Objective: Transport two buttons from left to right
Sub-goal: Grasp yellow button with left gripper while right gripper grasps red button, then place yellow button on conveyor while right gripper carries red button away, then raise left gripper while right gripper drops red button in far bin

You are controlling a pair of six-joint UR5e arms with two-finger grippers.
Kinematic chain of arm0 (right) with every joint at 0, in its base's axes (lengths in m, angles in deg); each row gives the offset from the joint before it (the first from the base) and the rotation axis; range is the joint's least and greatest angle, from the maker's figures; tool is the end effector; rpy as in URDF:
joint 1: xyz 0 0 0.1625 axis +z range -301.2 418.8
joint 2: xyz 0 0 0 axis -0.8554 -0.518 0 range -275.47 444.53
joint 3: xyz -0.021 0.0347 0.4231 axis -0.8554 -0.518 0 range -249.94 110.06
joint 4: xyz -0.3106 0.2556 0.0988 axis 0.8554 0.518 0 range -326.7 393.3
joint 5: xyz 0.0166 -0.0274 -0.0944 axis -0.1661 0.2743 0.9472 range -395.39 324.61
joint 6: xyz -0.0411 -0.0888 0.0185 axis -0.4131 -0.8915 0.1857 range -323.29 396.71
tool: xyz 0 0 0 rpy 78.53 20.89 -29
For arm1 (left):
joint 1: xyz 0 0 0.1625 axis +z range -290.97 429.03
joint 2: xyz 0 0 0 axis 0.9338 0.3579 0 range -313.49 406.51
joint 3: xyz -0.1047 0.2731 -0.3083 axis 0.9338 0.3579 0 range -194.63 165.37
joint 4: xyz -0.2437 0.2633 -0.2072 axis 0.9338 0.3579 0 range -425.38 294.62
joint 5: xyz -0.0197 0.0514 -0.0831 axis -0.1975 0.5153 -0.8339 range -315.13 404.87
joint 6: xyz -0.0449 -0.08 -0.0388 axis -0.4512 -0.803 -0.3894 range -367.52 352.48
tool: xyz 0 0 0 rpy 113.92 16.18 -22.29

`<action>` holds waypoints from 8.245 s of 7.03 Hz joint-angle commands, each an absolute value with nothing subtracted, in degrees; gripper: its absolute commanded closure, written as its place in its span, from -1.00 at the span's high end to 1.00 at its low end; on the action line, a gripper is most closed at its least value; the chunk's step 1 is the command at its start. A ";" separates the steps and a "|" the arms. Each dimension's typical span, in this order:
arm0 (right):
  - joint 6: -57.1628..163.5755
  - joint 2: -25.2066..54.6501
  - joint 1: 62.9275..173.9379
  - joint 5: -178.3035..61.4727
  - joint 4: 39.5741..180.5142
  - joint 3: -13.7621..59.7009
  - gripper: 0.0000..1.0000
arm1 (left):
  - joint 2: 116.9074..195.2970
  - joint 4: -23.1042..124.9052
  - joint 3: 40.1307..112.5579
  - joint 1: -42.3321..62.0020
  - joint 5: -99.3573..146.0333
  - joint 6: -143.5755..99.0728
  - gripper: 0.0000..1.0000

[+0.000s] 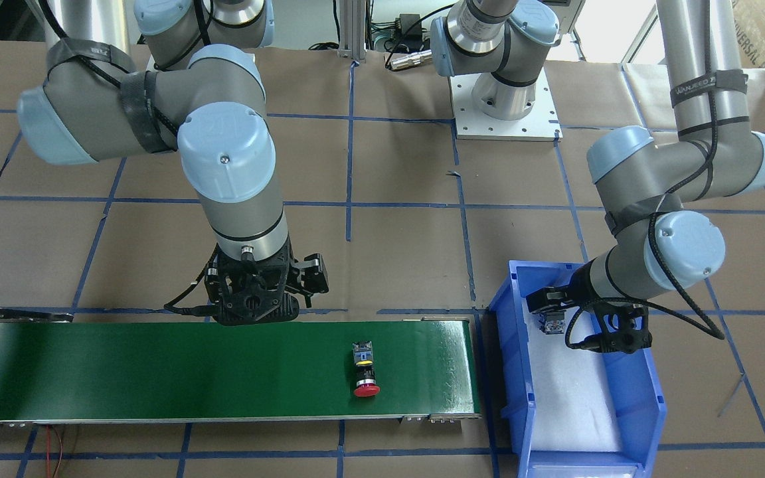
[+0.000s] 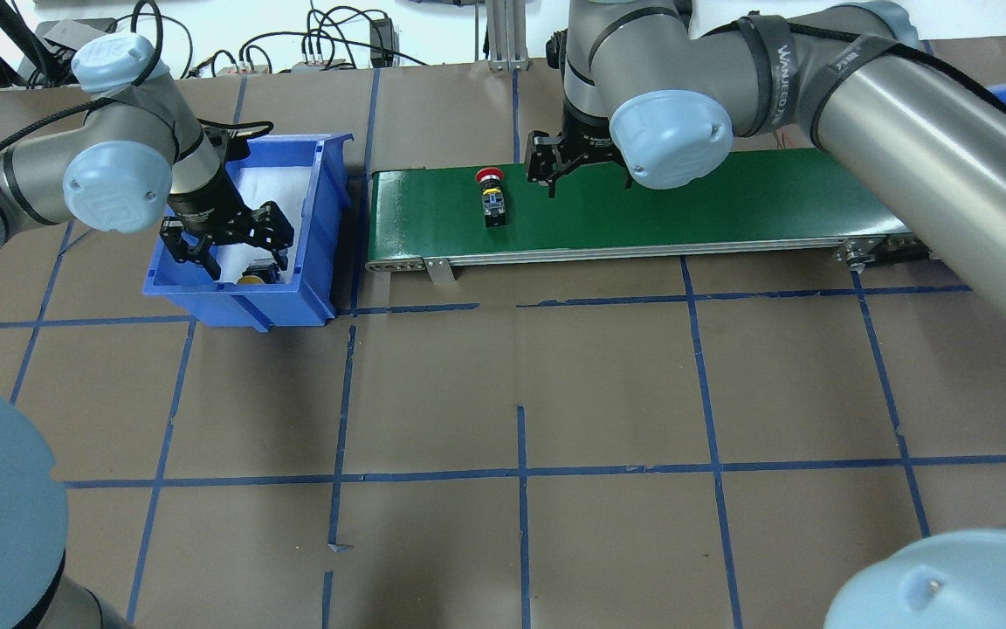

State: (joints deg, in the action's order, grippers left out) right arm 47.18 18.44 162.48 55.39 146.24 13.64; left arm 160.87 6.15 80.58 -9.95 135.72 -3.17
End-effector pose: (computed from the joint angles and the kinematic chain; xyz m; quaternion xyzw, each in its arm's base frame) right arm 0.2830 -0.6053 0.3435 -0.0276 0.9985 -0.0480 0.0033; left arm -0.0157 -0.6094 0.2391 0.0572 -0.9936 -0.0968 0.0056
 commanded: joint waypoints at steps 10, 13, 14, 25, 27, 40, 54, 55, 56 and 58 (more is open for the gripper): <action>46.81 27.22 167.44 55.66 158.45 13.47 -0.31 | 159.55 11.83 72.86 -10.16 140.23 -3.04 -0.49; 45.94 27.14 166.82 55.92 158.28 13.30 -0.85 | 157.78 23.90 57.49 -12.35 137.79 -3.21 -0.49; 41.93 26.35 165.43 56.36 157.67 12.42 -0.85 | 157.86 23.74 56.05 -13.57 135.16 -3.56 -0.49; -6.08 10.70 120.10 57.16 134.02 13.55 -0.83 | 171.57 2.91 56.83 -34.67 132.67 -32.82 -0.49; -7.41 10.96 113.76 57.15 131.93 13.12 -0.83 | 173.50 -0.06 57.09 -36.08 132.85 -34.06 -0.49; -9.09 31.26 106.79 57.33 134.63 -0.24 -0.83 | 157.11 17.94 61.80 -24.05 133.37 -16.31 1.00; -9.00 29.35 110.89 54.17 125.81 -7.68 0.64 | 145.12 25.85 67.73 -13.06 145.42 -5.59 1.00; -8.39 28.38 113.53 53.91 123.67 -9.36 0.77 | 144.25 25.85 67.73 -13.23 145.59 -5.59 1.00; -7.69 27.06 115.91 52.77 123.21 -9.21 0.81 | 144.24 25.85 67.73 -14.11 142.11 -5.67 1.00; -3.31 23.90 124.14 53.02 122.51 -8.24 0.91 | 142.84 25.76 67.55 -14.64 138.66 -5.85 1.00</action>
State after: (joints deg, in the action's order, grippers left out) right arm -5.97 25.83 118.99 53.00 123.17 -8.73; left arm 143.65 25.82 67.66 -14.28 140.34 -5.78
